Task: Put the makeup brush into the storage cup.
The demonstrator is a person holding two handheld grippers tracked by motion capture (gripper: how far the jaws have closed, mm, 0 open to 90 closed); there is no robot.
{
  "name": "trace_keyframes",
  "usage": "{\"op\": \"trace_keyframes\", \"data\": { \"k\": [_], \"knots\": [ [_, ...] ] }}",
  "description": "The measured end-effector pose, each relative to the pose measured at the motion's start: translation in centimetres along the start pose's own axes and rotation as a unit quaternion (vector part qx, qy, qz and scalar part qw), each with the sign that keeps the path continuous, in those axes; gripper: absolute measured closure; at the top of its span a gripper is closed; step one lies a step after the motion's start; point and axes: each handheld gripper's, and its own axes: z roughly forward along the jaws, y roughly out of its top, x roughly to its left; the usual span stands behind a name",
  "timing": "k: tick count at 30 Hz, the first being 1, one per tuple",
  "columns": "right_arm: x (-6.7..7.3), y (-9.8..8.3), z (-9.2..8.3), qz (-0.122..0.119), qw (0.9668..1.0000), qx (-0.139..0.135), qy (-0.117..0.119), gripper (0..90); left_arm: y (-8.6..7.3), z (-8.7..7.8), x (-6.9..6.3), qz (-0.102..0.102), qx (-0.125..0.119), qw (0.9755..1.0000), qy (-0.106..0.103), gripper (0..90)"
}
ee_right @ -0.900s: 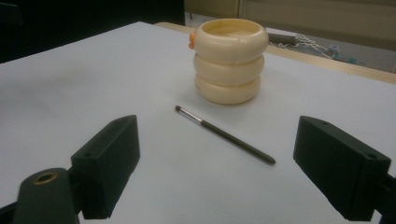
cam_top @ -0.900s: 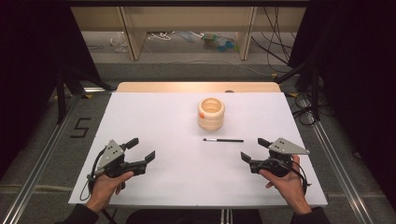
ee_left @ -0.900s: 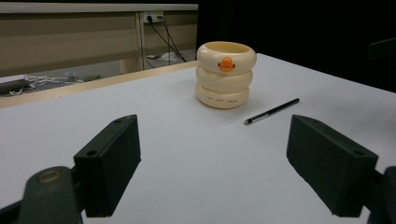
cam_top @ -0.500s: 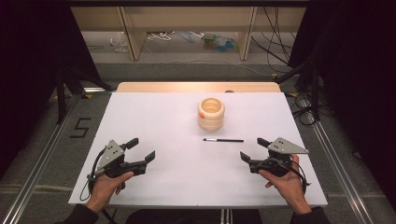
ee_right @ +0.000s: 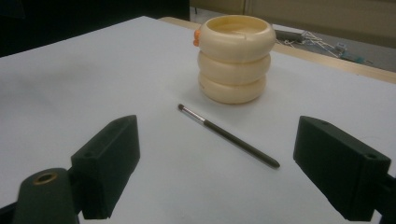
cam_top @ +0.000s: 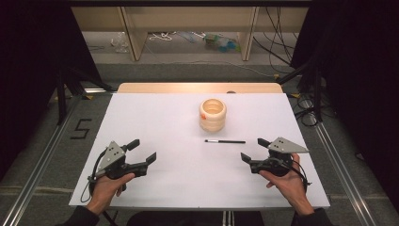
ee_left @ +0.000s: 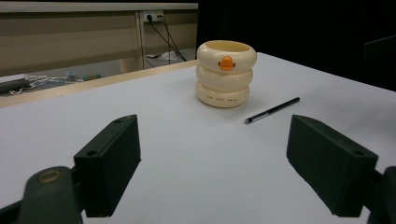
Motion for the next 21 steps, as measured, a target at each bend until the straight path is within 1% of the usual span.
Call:
{"op": "trace_keyframes", "data": {
  "k": [5, 7, 8, 9, 10, 11, 12, 13, 14, 15, 16, 20, 21],
  "knots": [
    [0.2, 0.1, 0.6, -0.012, 0.9998, 0.013, 0.010, 16.1, 0.0, 0.0, 0.0, 0.000, 0.000, 1.0000, 0.000, 17.5],
    [0.2, 0.1, 0.9, -0.013, 0.9998, 0.009, 0.014, 16.1, 0.0, 0.0, 0.0, 0.000, 0.000, 1.0000, 0.000, 17.5],
    [0.3, 0.2, 0.8, -0.016, 0.9996, 0.019, 0.015, 16.3, 0.0, 0.0, 0.0, 0.001, 0.000, 1.0000, 0.000, 17.5],
    [0.3, 0.4, 1.1, -0.025, 0.9994, 0.017, 0.018, 16.7, 0.0, 0.0, 0.1, 0.001, 0.000, 1.0000, 0.000, 17.5],
    [0.3, 0.5, 1.3, -0.025, 0.9994, 0.015, 0.020, 16.8, 0.0, 0.0, 0.1, 0.000, 0.000, 1.0000, 0.001, 17.5],
    [0.3, 0.6, 1.2, -0.034, 0.9990, 0.022, 0.017, 17.2, 0.0, 0.0, 0.1, -0.001, 0.000, 1.0000, 0.001, 17.5],
    [0.2, 0.7, 1.4, -0.038, 0.9988, 0.023, 0.019, 17.5, 0.0, 0.0, 0.1, -0.001, 0.000, 1.0000, 0.001, 17.5],
    [0.2, 0.7, 1.4, -0.038, 0.9988, 0.023, 0.019, 17.5, 0.0, 0.0, 0.1, -0.001, 0.000, 1.0000, 0.002, 17.5],
    [0.2, 0.7, 1.4, -0.036, 0.9986, 0.030, 0.023, 17.6, 0.0, 0.0, 0.1, -0.002, 0.000, 1.0000, 0.002, 17.5],
    [0.0, 0.8, 1.6, -0.041, 0.9985, 0.031, 0.021, 17.7, 0.0, 0.0, 0.1, -0.001, 0.000, 1.0000, 0.002, 17.5],
    [-0.2, 0.9, 1.9, -0.043, 0.9981, 0.038, 0.021, 17.9, 0.0, 0.0, 0.1, -0.001, 0.000, 1.0000, 0.001, 17.5],
    [-0.5, 1.3, 2.4, -0.044, 0.9979, 0.043, 0.022, 18.0, 0.0, 0.0, 0.1, 0.000, 0.000, 1.0000, 0.001, 17.5],
    [-0.7, 1.7, 2.6, -0.046, 0.9972, 0.053, 0.025, 18.1, 0.0, 0.0, 0.1, -0.002, 0.000, 1.0000, 0.002, 17.5]
  ]
}}
